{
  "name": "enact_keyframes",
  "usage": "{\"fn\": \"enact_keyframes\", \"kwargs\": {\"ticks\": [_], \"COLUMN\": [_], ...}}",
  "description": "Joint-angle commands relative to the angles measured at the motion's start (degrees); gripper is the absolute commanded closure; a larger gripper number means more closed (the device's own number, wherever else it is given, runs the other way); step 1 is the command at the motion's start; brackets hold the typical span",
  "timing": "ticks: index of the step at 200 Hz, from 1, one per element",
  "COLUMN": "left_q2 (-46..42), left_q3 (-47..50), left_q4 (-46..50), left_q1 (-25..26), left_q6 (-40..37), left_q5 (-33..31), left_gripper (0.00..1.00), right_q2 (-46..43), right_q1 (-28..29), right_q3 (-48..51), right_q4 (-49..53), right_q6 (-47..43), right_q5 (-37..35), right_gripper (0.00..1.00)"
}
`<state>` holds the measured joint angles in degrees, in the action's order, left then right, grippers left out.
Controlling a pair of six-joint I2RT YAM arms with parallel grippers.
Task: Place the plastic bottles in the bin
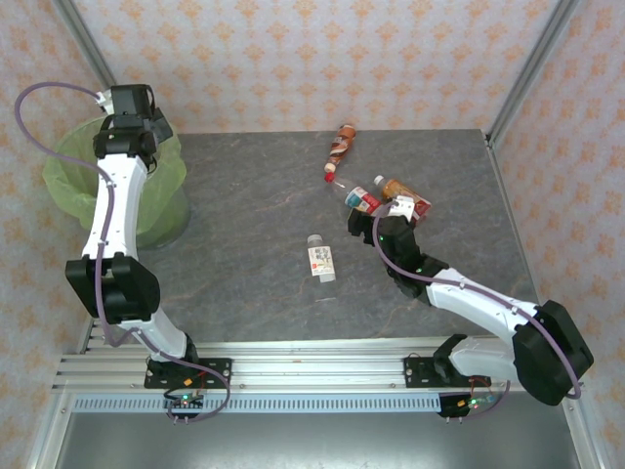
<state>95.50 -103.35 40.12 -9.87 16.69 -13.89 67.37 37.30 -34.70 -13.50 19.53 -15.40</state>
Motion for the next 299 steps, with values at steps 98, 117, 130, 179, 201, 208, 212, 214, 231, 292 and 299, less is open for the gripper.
{"fn": "enact_keyframes", "kwargs": {"ticks": [98,117,130,179,201,208,212,214,231,292,299], "left_q2": [-8.9,-10.4,-11.4,-17.5,-19.4,-19.8,-20.1,-20.2,-21.1,-24.9,-25.6], "left_q3": [-1.3,0.1,1.3,10.3,13.2,13.6,13.8,13.9,14.4,19.0,19.7], "left_q4": [-3.8,-5.7,-7.0,-15.1,-17.3,-17.2,-17.1,-17.1,-16.4,-17.0,-16.9], "left_q1": [-0.1,-0.1,-0.1,0.0,0.3,0.5,0.5,0.6,0.7,2.2,2.5], "left_q6": [-2.9,-2.5,-2.4,1.3,3.1,3.3,3.2,3.1,2.7,4.5,4.7], "left_q5": [23.8,28.2,30.6,40.2,43.4,43.5,43.5,43.5,43.1,48.5,48.5], "left_gripper": [0.00,0.00,0.00,0.00,0.00,0.00,0.00,0.00,0.00,0.00,0.00], "right_q2": [0.2,0.1,0.0,2.1,3.4,4.0,4.4,4.6,7.2,20.8,22.0], "right_q1": [-3.9,-5.7,-7.0,-12.4,-14.7,-15.3,-15.7,-15.8,-17.0,-18.6,-18.9], "right_q3": [0.0,-0.4,-1.2,-4.7,-5.7,-6.1,-6.5,-6.6,-8.9,-23.0,-24.7], "right_q4": [-0.2,1.6,4.4,13.6,15.1,15.4,15.8,16.1,18.4,33.8,34.7], "right_q6": [3.6,3.3,2.0,-6.7,-8.9,-9.8,-10.3,-10.5,-13.3,-30.0,-30.6], "right_q5": [5.0,6.5,6.6,15.4,19.9,21.5,22.0,22.3,25.6,25.6,24.3], "right_gripper": [0.01,0.01,0.01,0.01,0.01,0.01,0.01,0.01,0.01,0.01,0.01]}}
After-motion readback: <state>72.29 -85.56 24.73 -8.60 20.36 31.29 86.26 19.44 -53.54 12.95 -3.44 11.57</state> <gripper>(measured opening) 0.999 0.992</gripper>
